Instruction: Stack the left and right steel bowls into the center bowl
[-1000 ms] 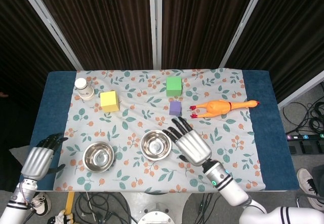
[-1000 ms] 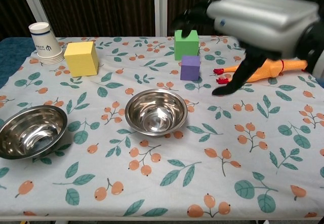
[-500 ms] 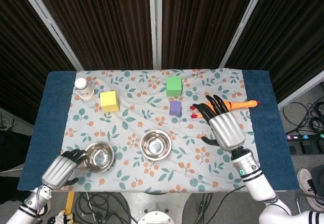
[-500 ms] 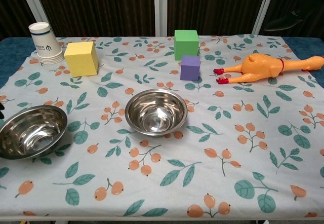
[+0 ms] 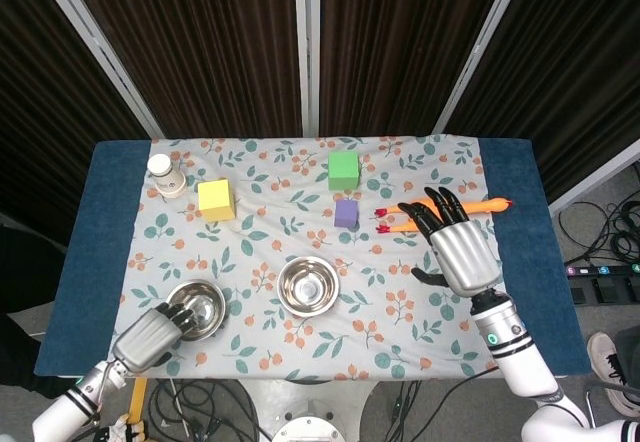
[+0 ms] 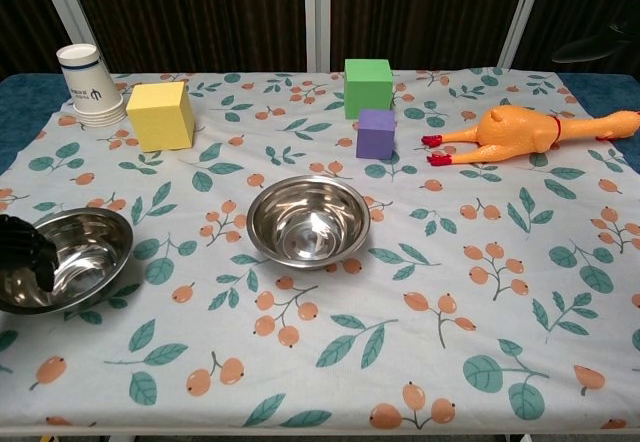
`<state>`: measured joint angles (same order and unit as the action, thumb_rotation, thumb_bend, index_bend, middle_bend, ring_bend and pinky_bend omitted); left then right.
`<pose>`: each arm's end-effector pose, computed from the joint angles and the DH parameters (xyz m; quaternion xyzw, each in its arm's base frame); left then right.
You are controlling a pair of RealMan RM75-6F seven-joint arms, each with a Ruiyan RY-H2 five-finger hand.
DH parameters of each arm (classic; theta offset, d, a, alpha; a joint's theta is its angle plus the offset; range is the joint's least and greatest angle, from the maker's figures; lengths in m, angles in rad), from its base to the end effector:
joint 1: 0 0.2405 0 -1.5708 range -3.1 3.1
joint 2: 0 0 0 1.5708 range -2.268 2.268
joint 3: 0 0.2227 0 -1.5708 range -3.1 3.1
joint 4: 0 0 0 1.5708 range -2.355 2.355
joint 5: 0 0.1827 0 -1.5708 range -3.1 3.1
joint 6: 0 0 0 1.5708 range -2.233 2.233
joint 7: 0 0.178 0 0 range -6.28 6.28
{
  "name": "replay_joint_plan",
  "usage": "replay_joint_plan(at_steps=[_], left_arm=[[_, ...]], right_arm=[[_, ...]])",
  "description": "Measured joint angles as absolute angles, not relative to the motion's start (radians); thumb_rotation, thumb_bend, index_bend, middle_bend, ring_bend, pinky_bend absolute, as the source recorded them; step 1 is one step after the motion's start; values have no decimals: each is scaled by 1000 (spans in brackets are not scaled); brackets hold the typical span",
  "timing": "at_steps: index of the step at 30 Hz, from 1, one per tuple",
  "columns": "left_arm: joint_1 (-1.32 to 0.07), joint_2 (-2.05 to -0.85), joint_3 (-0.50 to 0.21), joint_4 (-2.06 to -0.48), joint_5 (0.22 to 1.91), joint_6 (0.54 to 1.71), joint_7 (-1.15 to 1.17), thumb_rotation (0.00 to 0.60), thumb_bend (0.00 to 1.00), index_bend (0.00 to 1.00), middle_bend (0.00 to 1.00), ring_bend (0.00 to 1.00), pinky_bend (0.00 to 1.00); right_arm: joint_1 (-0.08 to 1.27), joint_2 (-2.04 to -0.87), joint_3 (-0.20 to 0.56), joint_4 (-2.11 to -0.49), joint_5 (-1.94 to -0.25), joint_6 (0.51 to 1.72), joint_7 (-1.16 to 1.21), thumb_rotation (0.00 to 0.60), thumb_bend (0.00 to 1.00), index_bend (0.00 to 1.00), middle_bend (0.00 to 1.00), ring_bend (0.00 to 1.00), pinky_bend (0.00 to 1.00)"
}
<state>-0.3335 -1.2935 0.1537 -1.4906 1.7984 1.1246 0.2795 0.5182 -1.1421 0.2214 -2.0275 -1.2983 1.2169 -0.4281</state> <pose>-0.2240 0.1988 0.0256 -0.8597 -0.2467 -0.2593 0.3645 -0.0905 -0.2926 0.1250 0.6941 -0.3164 0.4581 0.4564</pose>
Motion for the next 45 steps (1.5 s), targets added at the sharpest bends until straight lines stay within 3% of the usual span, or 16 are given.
replay_joint_plan(at_steps=[8, 19, 29, 45], left_arm=[[-352, -1357, 156, -1405, 1807, 1116, 301, 600, 214, 430, 421, 316, 434], [-362, -1426, 147, -1297, 1839, 1176, 318, 600, 247, 619, 611, 505, 618], [-379, -1520, 148, -1171, 1888, 1231, 334, 600, 264, 708, 699, 610, 707], [-388, -1568, 153, -1109, 1902, 1305, 318, 600, 284, 740, 736, 651, 743]], right_arm=[[518, -1137, 219, -2012, -1299, 1221, -405, 600, 3, 137, 212, 0, 0], [516, -1138, 210, -1989, -1297, 1221, -378, 600, 6, 137, 214, 0, 0], [513, -1134, 204, -1975, -1282, 1217, -362, 600, 10, 137, 216, 0, 0], [504, -1138, 195, -1949, -1278, 1221, -337, 600, 18, 137, 219, 0, 0]])
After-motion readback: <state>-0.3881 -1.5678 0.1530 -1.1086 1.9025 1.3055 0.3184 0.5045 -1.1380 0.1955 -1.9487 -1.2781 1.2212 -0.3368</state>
